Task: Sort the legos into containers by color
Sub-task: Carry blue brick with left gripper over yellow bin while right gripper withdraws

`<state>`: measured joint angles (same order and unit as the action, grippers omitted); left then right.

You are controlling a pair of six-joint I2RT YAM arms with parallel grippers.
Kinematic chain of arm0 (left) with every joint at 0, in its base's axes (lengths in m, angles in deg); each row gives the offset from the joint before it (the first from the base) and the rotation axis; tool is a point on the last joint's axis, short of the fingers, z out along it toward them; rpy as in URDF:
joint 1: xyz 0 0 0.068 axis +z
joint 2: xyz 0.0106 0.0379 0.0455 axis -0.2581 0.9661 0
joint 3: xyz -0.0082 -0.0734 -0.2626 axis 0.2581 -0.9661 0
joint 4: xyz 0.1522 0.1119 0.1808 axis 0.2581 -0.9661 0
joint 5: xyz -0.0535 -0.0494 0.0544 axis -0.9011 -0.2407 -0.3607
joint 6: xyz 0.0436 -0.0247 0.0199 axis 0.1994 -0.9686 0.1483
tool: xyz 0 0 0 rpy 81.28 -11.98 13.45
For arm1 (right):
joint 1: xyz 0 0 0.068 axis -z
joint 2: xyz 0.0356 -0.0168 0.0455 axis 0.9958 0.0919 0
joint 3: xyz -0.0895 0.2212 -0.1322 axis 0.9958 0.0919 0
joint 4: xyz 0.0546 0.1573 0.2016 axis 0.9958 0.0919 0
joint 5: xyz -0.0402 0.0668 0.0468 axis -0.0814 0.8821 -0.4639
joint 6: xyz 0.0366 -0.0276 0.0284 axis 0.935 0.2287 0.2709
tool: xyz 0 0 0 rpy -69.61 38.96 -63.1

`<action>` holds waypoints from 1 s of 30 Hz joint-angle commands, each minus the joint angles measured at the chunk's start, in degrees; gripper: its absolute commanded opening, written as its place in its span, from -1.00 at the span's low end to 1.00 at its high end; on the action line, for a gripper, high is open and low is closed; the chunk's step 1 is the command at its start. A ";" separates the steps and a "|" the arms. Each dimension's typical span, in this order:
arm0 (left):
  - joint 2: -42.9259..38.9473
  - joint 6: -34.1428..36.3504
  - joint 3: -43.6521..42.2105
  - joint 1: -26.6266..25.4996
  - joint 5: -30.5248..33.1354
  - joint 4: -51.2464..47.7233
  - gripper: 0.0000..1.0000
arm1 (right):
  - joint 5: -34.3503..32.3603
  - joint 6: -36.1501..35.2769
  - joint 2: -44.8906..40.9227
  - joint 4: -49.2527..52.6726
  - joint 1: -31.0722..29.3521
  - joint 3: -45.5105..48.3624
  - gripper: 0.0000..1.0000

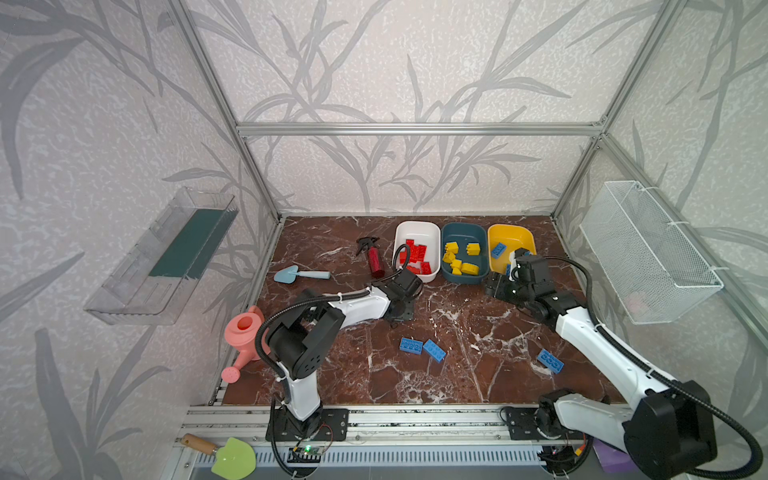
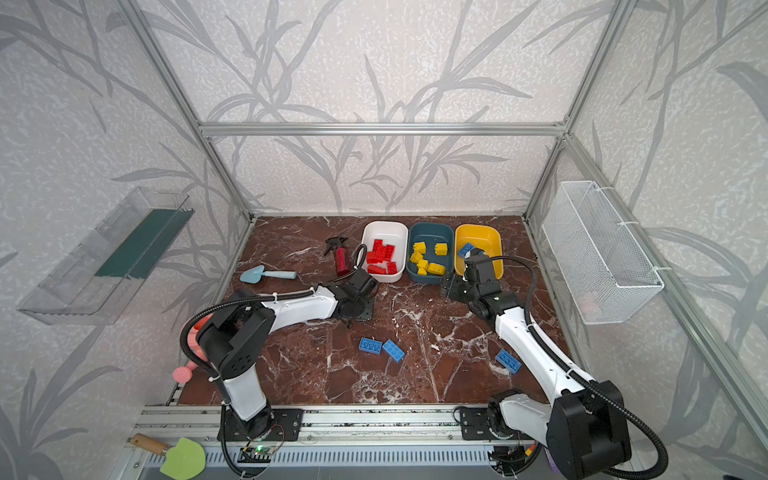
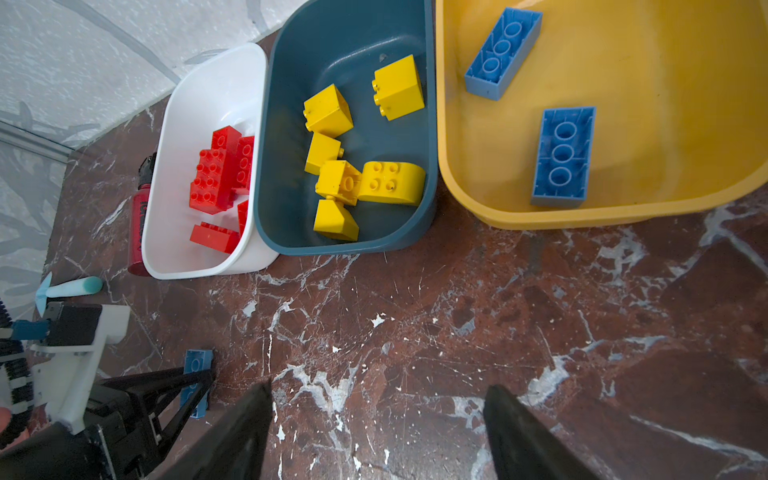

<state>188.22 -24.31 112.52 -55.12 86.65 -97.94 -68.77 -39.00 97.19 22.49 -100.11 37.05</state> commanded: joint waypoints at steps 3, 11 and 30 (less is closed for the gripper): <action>-1.68 -0.35 -0.55 0.00 -2.03 -1.69 -0.37 | 1.53 -0.27 -1.30 -1.81 -0.27 1.66 0.59; -5.39 2.15 4.04 -0.09 -2.93 -3.40 -0.43 | 6.24 -0.35 -4.84 -6.10 -0.27 5.61 0.59; 10.61 9.39 39.58 -0.10 -15.03 -7.34 -0.47 | 19.45 -3.10 -21.45 -6.24 -0.65 8.90 0.57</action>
<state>195.02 -17.20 147.16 -55.14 76.16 -103.08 -51.40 -41.19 77.65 15.52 -100.43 45.07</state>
